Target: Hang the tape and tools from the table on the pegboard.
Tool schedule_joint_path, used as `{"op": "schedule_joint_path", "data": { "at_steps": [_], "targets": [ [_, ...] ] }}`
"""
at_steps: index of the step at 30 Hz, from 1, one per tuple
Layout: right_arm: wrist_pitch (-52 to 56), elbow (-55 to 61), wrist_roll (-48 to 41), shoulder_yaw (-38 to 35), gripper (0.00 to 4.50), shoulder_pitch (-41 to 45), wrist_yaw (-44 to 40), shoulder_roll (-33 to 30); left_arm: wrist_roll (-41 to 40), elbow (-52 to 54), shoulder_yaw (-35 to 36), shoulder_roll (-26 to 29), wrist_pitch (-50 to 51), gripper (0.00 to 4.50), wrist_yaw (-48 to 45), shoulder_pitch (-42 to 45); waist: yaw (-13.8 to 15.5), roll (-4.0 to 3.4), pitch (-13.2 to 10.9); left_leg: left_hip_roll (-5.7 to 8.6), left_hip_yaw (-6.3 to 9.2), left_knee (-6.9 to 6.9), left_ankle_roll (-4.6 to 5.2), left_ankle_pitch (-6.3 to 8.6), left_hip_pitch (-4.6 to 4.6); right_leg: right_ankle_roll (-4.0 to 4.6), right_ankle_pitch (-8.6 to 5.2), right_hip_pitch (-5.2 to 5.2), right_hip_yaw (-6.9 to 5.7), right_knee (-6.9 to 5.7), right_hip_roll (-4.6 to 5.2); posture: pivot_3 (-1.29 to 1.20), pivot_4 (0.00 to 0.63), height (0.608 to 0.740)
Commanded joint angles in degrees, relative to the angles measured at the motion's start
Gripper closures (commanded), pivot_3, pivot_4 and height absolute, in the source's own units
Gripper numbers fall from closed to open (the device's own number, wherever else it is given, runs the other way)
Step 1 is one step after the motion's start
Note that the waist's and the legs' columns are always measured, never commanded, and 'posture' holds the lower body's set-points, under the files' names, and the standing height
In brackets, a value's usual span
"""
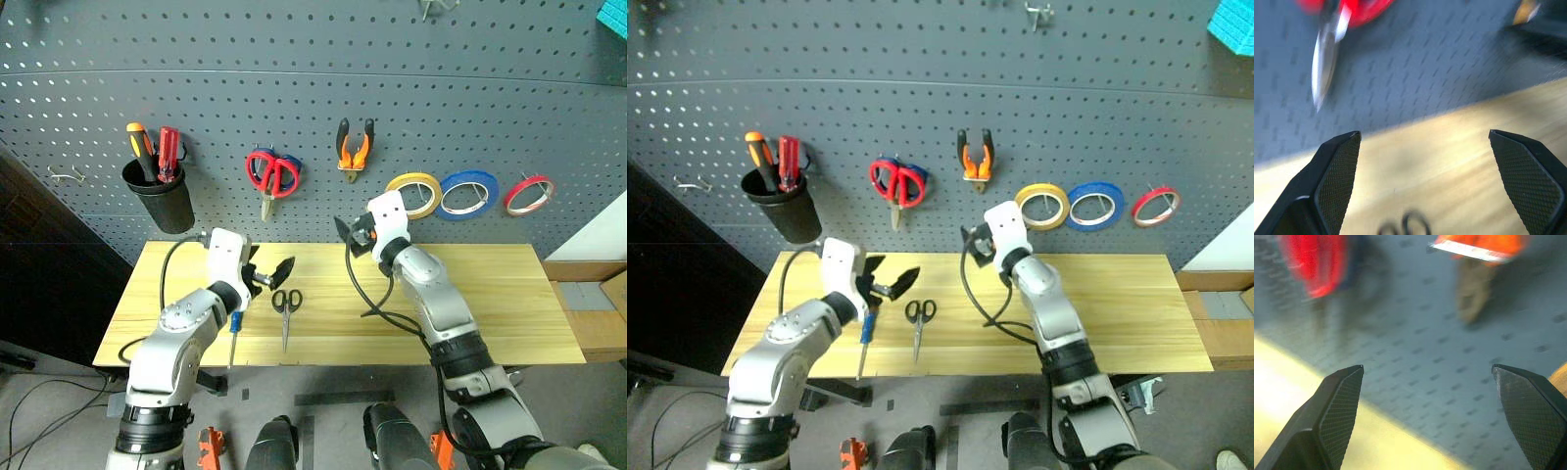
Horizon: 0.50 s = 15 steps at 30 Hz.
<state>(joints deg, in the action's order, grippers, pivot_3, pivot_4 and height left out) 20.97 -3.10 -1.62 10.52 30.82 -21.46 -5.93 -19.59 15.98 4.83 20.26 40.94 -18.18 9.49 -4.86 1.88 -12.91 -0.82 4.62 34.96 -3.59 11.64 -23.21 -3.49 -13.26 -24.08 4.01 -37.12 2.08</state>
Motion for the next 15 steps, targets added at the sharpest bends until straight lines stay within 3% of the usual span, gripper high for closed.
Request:
{"op": "schedule_joint_path", "data": {
  "at_steps": [1,6,15],
  "targets": [
    [11.23,14.92,-5.52,4.75,0.01,-4.99,-9.89,-5.13,2.1,2.17,-0.94,-1.82,10.67,0.08,6.89,-2.66,0.02,0.01,0.01,0.0,0.01,0.01,0.0,0.0,-0.01,-0.03,-0.02,0.0,0.0,0.0,0.0,-0.06,0.206,0.74],
    [19.52,24.79,-9.11,7.39,0.01,-9.46,-13.3,-9.78,3.42,0.21,-2.26,-6.04,14.49,0.08,10.7,-3.54,0.1,0.05,0.02,0.01,0.02,0.14,-0.01,-0.01,-0.03,-0.21,-0.12,0.02,-0.02,-0.01,0.0,-0.07,0.207,0.74],
    [24.12,27.79,-10.4,7.72,0.01,-10.34,-12.7,-10.86,8.28,-11.74,-3.73,-12.79,13.79,0.08,17.34,2.25,0.05,0.06,0.02,0.02,0.0,0.21,-0.01,-0.02,0.25,-0.2,-0.1,0.36,-0.01,0.09,-0.01,-0.1,0.218,0.74]
  ]
}}
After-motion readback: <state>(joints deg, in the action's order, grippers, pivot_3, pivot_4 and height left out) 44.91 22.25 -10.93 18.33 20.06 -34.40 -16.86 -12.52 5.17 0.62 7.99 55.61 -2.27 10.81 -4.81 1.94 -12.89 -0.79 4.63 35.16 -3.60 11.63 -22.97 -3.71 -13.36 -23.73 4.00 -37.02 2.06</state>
